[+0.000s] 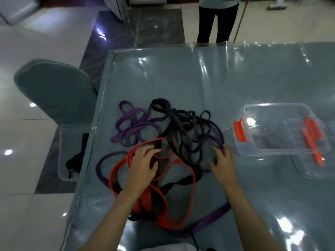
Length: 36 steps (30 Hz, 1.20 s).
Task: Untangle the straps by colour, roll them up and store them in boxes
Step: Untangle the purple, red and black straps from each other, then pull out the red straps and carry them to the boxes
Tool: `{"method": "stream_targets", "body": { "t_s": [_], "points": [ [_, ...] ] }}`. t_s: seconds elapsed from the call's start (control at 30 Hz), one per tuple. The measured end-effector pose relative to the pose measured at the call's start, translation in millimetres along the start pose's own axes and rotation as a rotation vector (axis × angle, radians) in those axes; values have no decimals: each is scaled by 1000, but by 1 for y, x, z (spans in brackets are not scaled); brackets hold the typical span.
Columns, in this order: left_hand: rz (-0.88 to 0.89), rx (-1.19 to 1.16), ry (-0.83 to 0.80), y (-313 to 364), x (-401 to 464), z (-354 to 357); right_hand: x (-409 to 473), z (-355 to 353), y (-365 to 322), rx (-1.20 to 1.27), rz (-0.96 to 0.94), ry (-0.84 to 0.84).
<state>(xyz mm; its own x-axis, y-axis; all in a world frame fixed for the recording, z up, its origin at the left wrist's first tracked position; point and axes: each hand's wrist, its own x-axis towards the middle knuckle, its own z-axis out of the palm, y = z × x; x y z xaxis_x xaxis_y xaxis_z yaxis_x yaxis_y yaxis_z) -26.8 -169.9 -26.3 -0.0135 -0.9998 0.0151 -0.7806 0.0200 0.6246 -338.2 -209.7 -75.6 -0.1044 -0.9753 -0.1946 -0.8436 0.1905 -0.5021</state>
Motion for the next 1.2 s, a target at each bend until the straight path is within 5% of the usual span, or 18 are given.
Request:
{"method": "stream_targets", "body": {
  "t_s": [0.13, 0.33, 0.47, 0.57, 0.73, 0.87, 0.97, 1.1, 1.2],
  "points": [
    [-122, 151, 52, -17, -55, 4, -31, 5, 11, -26, 85, -82],
    [-307, 199, -292, -32, -91, 17, -71, 21, -20, -10, -242, 176],
    [-282, 231, -241, -29, -93, 18, -78, 25, -42, 43, -117, -67],
    [-293, 163, -202, -25, -90, 15, -80, 30, -46, 44, -69, -67],
    [-254, -31, 254, -47, -103, -4, -83, 21, -27, 298, 186, -12],
    [-475, -110, 80, -71, -117, -17, -89, 18, -14, 295, 281, -135],
    [-448, 23, -60, -69, -128, -14, -93, 14, -16, 185, 263, -235],
    [-427, -137, 120, -65, -137, -13, -99, 11, -20, 171, 211, -191],
    [-505, -357, 316, -61, -140, -26, -104, 11, -26, 519, 227, -130]
  ]
}}
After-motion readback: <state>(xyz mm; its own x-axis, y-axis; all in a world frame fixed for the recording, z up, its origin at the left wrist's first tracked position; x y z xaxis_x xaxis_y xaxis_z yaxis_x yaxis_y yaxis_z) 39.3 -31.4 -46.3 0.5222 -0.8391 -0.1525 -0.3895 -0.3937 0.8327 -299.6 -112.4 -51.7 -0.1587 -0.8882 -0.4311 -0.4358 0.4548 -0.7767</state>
